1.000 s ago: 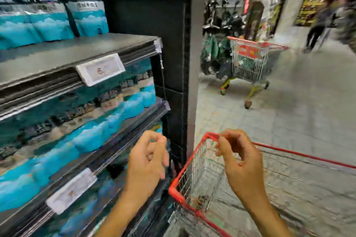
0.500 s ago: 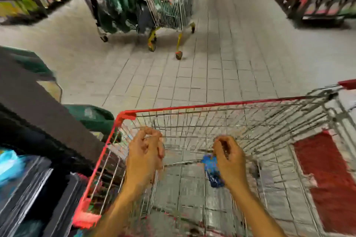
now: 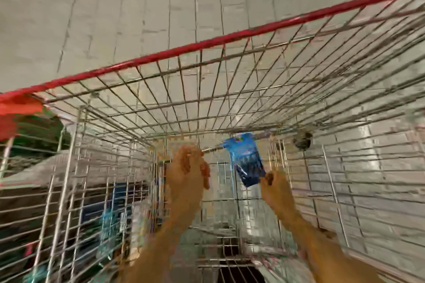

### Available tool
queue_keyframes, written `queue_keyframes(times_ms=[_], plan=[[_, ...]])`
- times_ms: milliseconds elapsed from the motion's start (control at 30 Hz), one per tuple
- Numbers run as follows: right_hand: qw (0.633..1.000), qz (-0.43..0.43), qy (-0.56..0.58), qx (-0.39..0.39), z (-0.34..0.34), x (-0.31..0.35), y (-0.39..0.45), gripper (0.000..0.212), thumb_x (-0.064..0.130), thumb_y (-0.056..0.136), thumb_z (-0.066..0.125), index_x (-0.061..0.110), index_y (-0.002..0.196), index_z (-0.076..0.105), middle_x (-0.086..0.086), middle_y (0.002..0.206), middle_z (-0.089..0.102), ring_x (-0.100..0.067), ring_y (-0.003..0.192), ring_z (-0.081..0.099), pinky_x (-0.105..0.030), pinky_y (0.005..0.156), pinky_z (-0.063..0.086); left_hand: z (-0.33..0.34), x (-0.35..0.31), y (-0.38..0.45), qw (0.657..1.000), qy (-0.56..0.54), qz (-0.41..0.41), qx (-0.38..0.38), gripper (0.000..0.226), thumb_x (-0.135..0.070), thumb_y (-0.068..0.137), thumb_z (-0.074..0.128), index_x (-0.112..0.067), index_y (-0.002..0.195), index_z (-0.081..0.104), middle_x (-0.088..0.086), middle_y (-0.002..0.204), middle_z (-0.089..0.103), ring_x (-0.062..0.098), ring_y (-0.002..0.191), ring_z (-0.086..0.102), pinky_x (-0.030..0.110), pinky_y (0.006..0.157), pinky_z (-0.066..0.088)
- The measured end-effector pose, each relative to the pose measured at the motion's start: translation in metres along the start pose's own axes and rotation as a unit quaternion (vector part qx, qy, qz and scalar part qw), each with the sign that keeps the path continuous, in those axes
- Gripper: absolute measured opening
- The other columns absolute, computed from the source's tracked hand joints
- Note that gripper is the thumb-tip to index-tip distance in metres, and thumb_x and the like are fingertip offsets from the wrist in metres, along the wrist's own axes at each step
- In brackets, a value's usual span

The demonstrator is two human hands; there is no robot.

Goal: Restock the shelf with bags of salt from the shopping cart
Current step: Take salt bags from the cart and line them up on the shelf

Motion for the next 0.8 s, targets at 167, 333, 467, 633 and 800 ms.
queue_keyframes(times_ms=[167,333,467,633,800], plan=[[0.996,-0.003,-0.081,0.045,0.048,-0.043,0.053,0.028,0.023,0.093,0.062,0.015,0.068,0.053,-0.019,0.073,0.059,-0.032,0.074,0.062,-0.041,0.078,0.048,0.011,0.09,0.023,0.998,0.052,-0.038,-0.018,0.025,-0.022,0.103,0.045,-0.013,0.083,0.057,-0.004,0.048,0.055,0.006,0.035,0.048,0.021,0.031,0.039],[0.985,0.055,-0.16,0.031,0.082,-0.06,0.091,0.074,0.051,0.087,0.065,-0.003,0.133,0.044,-0.022,0.13,0.048,-0.038,0.122,0.048,-0.046,0.1,0.042,0.01,0.141,0.029,0.998,0.047,-0.046,0.005,0.022,-0.023,0.103,0.043,-0.012,0.089,0.055,-0.002,0.056,0.055,0.011,0.042,0.047,0.026,0.034,0.04],[0.984,0.07,-0.151,0.056,0.09,-0.066,0.109,0.087,0.052,0.072,0.082,-0.001,0.129,0.043,-0.019,0.123,0.056,-0.035,0.115,0.056,-0.048,0.094,0.05,0.009,0.159,0.03,0.997,0.05,-0.05,-0.001,0.028,-0.021,0.104,0.039,-0.007,0.086,0.054,0.004,0.053,0.052,0.012,0.038,0.044,0.024,0.033,0.036],[0.994,0.083,0.007,0.067,0.091,-0.075,0.109,0.086,0.021,0.059,0.094,0.01,0.128,0.044,-0.01,0.118,0.063,-0.03,0.109,0.063,-0.039,0.09,0.053,0.001,0.166,0.027,0.995,0.085,-0.044,0.01,0.028,-0.026,0.104,0.04,-0.004,0.097,0.055,0.023,0.064,0.057,0.019,0.041,0.047,0.025,0.033,0.039],[0.985,0.116,0.055,0.116,0.093,-0.082,0.095,0.061,0.017,0.068,0.089,0.011,0.121,0.061,-0.009,0.113,0.07,-0.027,0.101,0.067,-0.043,0.09,0.055,-0.004,0.157,0.028,0.996,0.065,-0.056,0.031,0.02,-0.025,0.103,0.045,-0.016,0.09,0.058,0.0,0.057,0.058,0.012,0.043,0.049,0.027,0.038,0.041]])
Point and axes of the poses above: each hand's wrist, its own y-axis towards the middle knuckle, its own z-axis out of the palm, x = y × z, the point moved 5 cm from there along y, towards the middle knuckle
